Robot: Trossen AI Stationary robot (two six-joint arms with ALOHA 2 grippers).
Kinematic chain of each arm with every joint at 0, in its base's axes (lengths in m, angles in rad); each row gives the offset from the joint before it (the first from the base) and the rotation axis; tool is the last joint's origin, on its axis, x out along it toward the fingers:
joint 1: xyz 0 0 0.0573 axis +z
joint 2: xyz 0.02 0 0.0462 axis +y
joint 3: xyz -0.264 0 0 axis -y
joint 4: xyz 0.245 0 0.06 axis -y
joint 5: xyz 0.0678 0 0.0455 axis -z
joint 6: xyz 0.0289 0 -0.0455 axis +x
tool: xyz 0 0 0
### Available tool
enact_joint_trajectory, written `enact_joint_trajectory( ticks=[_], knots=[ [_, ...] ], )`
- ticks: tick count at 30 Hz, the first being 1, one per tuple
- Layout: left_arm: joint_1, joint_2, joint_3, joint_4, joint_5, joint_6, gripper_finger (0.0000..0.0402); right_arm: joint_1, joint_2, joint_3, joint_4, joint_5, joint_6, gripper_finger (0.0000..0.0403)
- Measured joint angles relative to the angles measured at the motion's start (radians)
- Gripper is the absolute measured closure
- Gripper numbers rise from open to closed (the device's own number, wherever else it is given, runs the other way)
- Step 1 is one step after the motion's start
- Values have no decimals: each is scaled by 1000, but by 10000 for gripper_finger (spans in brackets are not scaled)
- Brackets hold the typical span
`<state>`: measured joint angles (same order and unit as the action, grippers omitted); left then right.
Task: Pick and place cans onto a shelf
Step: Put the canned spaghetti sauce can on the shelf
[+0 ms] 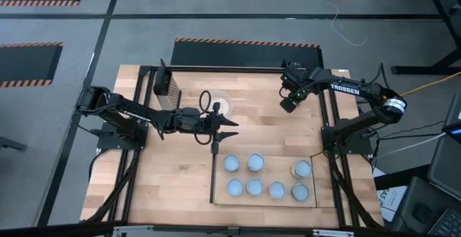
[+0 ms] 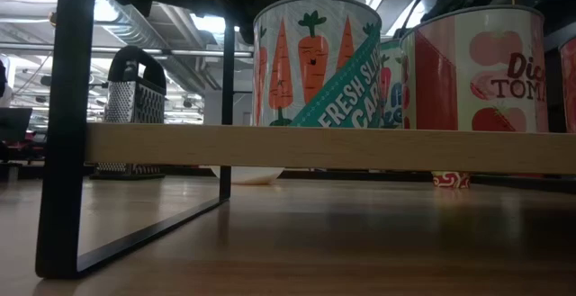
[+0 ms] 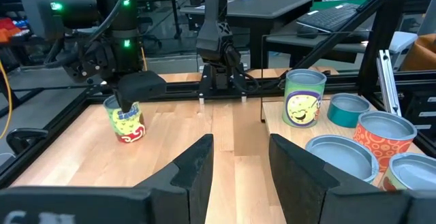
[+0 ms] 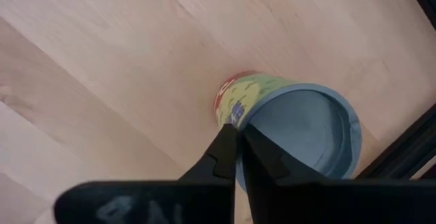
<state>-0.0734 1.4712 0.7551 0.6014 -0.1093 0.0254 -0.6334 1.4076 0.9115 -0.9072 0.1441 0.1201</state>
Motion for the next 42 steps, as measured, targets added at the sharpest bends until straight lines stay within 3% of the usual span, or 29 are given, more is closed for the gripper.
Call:
enact_joint_trajectory(
  ticks=[10, 20, 32, 42],
  knots=[
    [0, 0, 0, 0, 0, 0, 266, 143, -47, 103, -128, -74, 26, 392],
    [0, 0, 0, 0, 0, 0, 266, 501, -76, 227, -210, -149, 208, 392],
    [0, 0, 0, 0, 0, -15, 266, 923, -73, 240, -132, -140, 426, 390],
    [0, 0, 0, 0, 0, -15, 266, 1080, -64, 236, 36, -138, 448, 390]
  ],
)
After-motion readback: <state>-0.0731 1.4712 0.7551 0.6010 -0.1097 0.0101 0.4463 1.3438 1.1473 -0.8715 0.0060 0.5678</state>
